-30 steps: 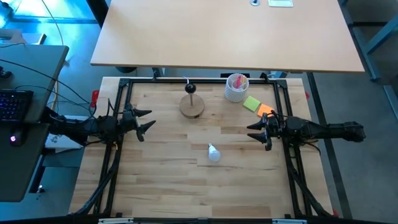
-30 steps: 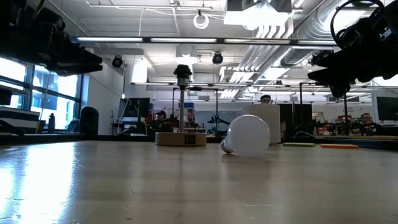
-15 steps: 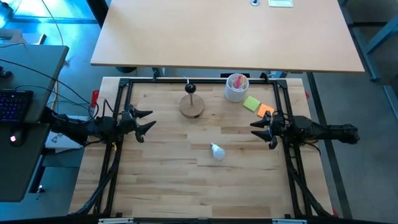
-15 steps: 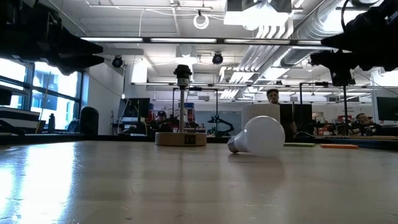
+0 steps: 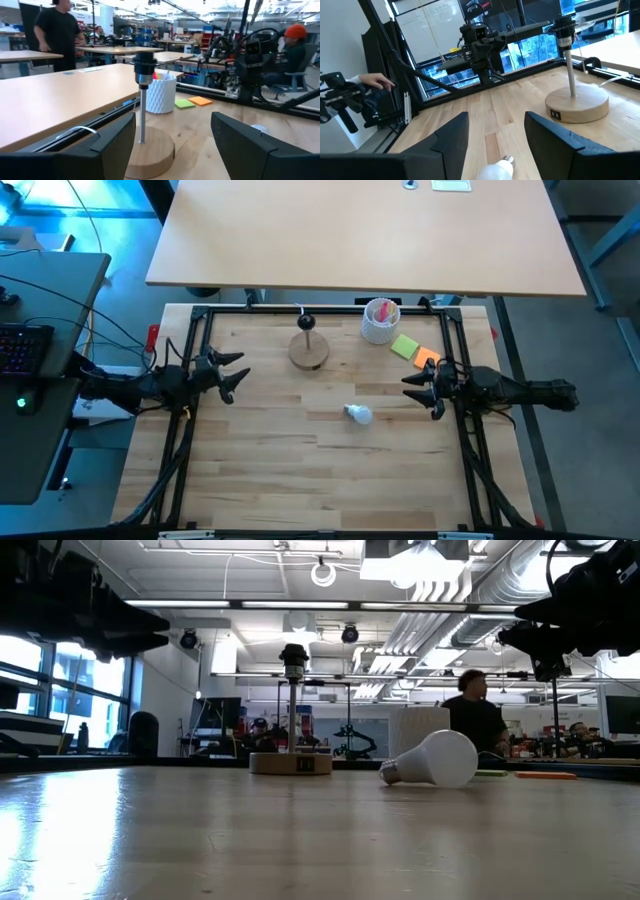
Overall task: Screw lightbulb
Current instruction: Return to Home Position
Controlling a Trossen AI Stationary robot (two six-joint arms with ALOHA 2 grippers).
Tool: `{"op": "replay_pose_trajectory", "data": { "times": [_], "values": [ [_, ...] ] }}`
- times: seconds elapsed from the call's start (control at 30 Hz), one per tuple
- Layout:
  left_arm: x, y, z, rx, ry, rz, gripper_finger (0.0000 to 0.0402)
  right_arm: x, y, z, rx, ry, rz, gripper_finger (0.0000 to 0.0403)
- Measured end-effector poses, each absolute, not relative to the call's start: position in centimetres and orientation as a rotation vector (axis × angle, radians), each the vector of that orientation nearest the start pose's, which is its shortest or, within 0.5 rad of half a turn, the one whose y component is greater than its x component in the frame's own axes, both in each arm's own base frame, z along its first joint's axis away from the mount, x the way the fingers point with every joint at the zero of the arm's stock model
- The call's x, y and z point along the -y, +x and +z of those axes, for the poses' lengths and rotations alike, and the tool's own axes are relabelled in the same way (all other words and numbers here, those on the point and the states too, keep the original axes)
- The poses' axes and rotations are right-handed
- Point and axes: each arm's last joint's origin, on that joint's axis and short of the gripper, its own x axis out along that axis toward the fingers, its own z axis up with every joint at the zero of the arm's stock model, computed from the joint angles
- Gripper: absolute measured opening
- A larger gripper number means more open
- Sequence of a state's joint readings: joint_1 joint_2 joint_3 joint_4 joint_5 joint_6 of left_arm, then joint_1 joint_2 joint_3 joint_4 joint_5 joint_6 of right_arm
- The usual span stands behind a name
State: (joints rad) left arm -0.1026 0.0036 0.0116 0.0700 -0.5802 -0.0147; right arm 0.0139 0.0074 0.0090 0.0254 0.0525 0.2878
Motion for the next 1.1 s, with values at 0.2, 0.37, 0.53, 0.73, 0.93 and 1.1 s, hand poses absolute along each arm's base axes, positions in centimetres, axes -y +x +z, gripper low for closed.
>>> {"op": "replay_pose_trajectory", "data": {
  "times": [0.2,0.37,0.53,0.73,0.93,1.1],
  "values": [
    [-0.8,9.3,17.4,0.078,-0.040,0.497,0.0252,0.0,9.8,16.8,0.032,0.289,-0.034,0.0190],
    [-0.8,9.3,17.4,0.078,-0.040,0.496,0.0252,0.0,9.8,16.8,0.032,0.289,-0.034,0.0190],
    [-0.8,9.3,17.4,0.078,-0.040,0.496,0.0252,0.0,9.8,16.8,0.032,0.289,-0.035,0.0190],
    [-0.6,9.4,17.3,0.103,-0.172,0.426,0.0252,0.0,9.8,16.8,0.032,0.289,-0.035,0.0190],
    [0.4,9.7,17.0,0.033,-0.104,0.050,0.0252,0.0,9.8,16.8,0.032,0.289,-0.035,0.0190],
    [0.7,9.7,16.8,0.008,-0.140,-0.089,0.0252,0.0,9.8,16.8,0.033,0.289,-0.035,0.0190]
  ]
}}
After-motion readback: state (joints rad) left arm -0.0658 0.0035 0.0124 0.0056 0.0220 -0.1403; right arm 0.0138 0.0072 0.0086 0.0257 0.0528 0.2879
